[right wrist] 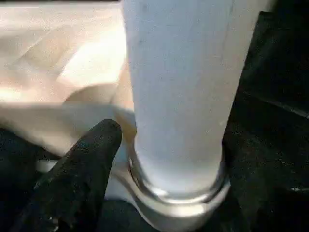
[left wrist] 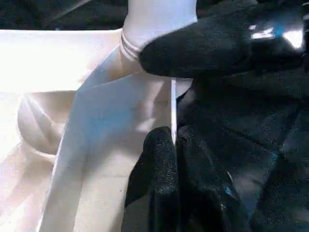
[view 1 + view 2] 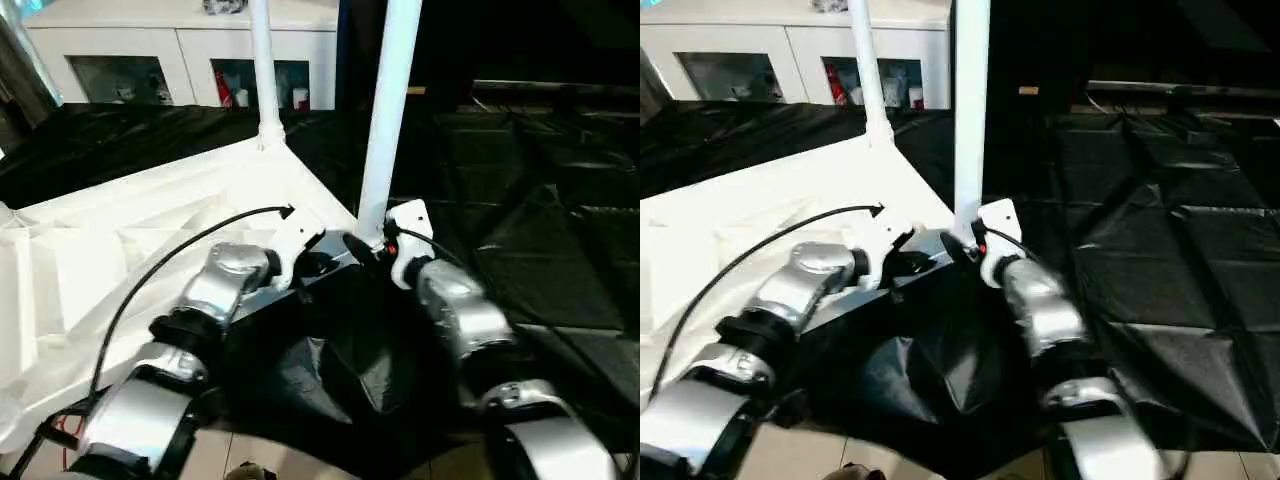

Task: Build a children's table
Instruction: Rotate leg to tighten

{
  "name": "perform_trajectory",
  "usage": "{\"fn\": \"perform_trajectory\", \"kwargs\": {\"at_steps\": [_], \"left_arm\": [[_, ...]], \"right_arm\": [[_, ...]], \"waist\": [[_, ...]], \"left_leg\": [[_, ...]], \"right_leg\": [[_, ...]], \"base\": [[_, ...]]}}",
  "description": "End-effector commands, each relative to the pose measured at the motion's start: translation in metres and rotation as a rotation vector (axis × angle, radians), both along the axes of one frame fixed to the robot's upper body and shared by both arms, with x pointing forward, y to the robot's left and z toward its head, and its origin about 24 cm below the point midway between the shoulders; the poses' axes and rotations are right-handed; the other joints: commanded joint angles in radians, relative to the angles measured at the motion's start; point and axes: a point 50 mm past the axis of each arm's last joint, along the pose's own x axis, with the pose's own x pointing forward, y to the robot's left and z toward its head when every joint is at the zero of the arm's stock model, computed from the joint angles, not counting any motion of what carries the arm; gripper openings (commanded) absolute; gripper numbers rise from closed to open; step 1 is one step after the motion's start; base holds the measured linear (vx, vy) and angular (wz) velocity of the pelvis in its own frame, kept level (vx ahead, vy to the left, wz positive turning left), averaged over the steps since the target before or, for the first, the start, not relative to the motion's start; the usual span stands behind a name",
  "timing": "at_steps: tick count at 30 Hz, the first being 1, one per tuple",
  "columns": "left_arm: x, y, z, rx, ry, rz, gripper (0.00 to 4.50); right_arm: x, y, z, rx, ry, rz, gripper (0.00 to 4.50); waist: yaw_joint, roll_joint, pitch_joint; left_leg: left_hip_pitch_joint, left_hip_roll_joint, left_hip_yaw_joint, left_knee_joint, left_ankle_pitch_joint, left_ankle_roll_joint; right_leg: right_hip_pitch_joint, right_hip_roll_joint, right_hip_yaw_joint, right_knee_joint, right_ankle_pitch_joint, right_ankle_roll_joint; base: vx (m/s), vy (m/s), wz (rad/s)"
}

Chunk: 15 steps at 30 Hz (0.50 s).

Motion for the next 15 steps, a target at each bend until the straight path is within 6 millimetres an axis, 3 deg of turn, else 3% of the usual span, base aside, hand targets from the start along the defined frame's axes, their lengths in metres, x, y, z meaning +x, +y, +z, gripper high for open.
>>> {"fn": "perform_trajectory", "kwargs": {"at_steps": [1,7,15], "left_arm": [[-0.004,-0.016,0.010,-0.056,-0.042,-0.111,0.00],[-0.015,0.001,0.007,-0.035,-0.005,-0.234,0.00],[-0.027,0.019,0.005,-0.001,0.045,-0.362,0.00]], "right_arm": [[-0.013,0.025,-0.008,-0.017,0.038,0.201,3.56],[-0.023,0.006,-0.002,-0.038,0.053,0.415,3.56],[-0.030,-0.014,0.003,-0.050,0.087,0.534,3.56]], "waist": [[0.004,-0.012,-0.070],[0.006,-0.012,-0.067],[0.014,-0.006,-0.067]], "left_leg": [[0.013,0.019,-0.013,-0.065,-0.208,0.049],[0.015,0.024,-0.010,-0.064,-0.223,0.063],[0.023,0.029,-0.010,-0.068,-0.256,0.040]], "right_leg": [[0.055,-0.051,0.035,-0.066,-0.108,-0.236],[0.050,-0.048,0.035,-0.066,-0.135,-0.248],[0.043,-0.048,0.037,-0.066,-0.158,-0.258]], "base": [[0.000,0.000,0.00],[0.000,0.000,0.00],[0.000,0.000,0.00]]}}
